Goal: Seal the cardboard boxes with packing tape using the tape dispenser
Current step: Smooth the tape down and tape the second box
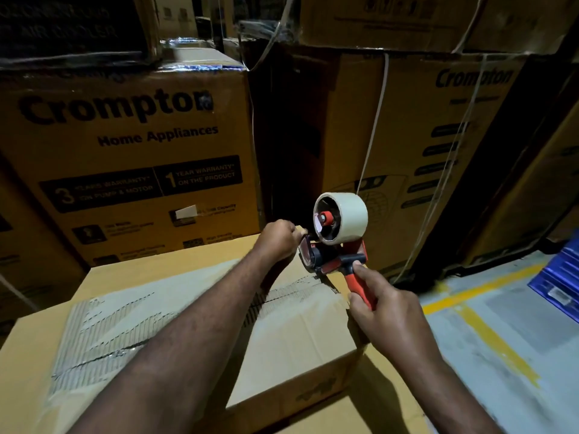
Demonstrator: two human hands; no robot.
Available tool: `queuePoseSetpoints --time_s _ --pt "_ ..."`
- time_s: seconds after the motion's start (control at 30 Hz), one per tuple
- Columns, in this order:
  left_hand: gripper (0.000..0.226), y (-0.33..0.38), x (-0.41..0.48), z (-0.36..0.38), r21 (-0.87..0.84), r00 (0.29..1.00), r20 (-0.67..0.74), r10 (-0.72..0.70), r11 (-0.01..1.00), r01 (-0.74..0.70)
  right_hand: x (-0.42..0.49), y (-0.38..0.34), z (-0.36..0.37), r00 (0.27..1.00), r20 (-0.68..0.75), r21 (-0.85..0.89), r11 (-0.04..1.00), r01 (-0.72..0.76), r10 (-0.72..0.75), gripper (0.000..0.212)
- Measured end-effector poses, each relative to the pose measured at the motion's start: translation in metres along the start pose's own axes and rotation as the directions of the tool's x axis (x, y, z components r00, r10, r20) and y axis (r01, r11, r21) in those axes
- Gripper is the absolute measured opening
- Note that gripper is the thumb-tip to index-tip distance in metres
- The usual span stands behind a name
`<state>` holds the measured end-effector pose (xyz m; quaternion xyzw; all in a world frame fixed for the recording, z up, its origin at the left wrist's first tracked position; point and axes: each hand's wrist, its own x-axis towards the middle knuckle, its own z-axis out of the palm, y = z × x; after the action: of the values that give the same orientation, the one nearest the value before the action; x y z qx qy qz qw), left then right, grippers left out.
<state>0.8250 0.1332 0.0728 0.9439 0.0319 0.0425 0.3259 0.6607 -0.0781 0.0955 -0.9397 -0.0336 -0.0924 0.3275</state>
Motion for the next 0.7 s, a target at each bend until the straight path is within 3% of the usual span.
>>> queuePoseSetpoints --time_s 0.13,0.3,0.7 --pt "0.046 -0.001 -0.005 -0.004 0.031 0.992 0.127 -0.003 1.000 -0.001 0.006 0.000 -0.008 0.997 0.060 0.008 0.999 -0.053 0.052 0.052" --pt "0.044 -0.002 -0.009 -0.001 0.174 0.990 0.139 -0.010 0.985 -0.015 0.009 -0.002 -0.017 0.993 0.100 0.012 0.997 -0.070 0.068 0.052" --pt "0.048 0.000 -0.010 0.004 0.186 0.990 0.141 -0.022 0.983 -0.005 -0.032 0.021 -0.056 0.975 0.173 0.001 0.990 -0.144 0.142 0.054"
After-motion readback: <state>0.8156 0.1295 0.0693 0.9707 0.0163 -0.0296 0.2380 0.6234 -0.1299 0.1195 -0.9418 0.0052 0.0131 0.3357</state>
